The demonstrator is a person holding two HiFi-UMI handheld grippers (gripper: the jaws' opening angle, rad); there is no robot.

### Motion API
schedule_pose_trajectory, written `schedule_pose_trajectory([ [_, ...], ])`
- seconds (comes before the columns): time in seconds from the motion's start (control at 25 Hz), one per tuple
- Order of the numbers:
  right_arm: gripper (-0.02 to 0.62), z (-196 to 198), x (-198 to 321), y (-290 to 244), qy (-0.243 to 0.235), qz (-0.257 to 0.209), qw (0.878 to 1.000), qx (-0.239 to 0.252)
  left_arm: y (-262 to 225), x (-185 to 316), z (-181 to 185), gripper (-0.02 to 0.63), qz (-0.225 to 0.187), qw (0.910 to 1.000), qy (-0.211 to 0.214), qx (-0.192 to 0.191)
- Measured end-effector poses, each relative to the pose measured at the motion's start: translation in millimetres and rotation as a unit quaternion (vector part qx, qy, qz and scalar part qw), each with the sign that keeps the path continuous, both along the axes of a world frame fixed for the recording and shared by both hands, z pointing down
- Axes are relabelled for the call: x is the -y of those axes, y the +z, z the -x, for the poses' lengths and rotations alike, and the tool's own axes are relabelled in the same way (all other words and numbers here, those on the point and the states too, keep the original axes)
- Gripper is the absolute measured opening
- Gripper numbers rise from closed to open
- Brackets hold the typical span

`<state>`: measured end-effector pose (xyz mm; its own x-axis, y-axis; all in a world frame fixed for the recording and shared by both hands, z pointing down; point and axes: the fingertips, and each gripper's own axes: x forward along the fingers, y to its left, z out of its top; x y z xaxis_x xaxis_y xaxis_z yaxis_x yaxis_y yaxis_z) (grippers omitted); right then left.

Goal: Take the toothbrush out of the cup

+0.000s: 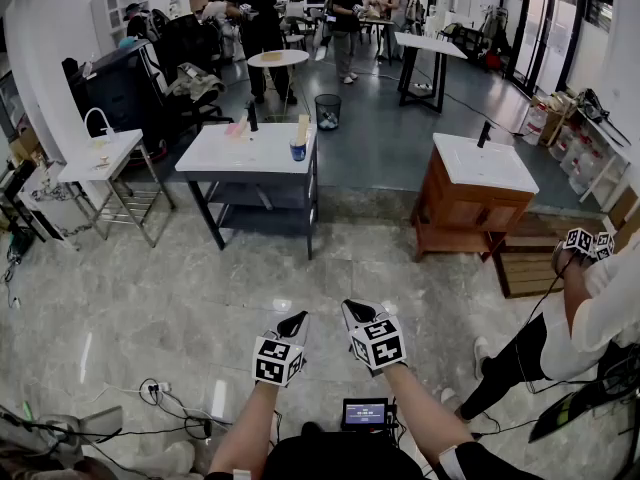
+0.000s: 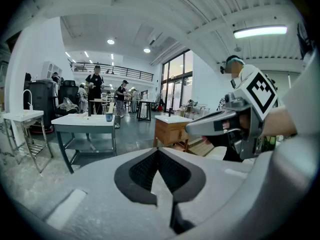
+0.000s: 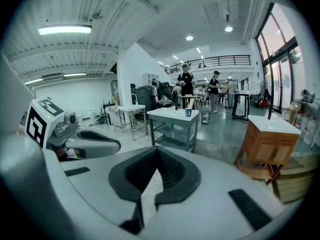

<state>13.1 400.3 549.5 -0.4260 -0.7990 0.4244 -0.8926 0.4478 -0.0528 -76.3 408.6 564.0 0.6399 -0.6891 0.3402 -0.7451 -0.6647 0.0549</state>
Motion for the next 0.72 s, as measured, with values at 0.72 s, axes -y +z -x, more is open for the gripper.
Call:
schedule_pose_trajectory([
  [0.72,0.009,-7.9,-2.5,0.4,-0.012,0.008,1.0,0.019,-1.1,-1.5,-14.4,0.009,0.0,1.0,0.009,0.0],
])
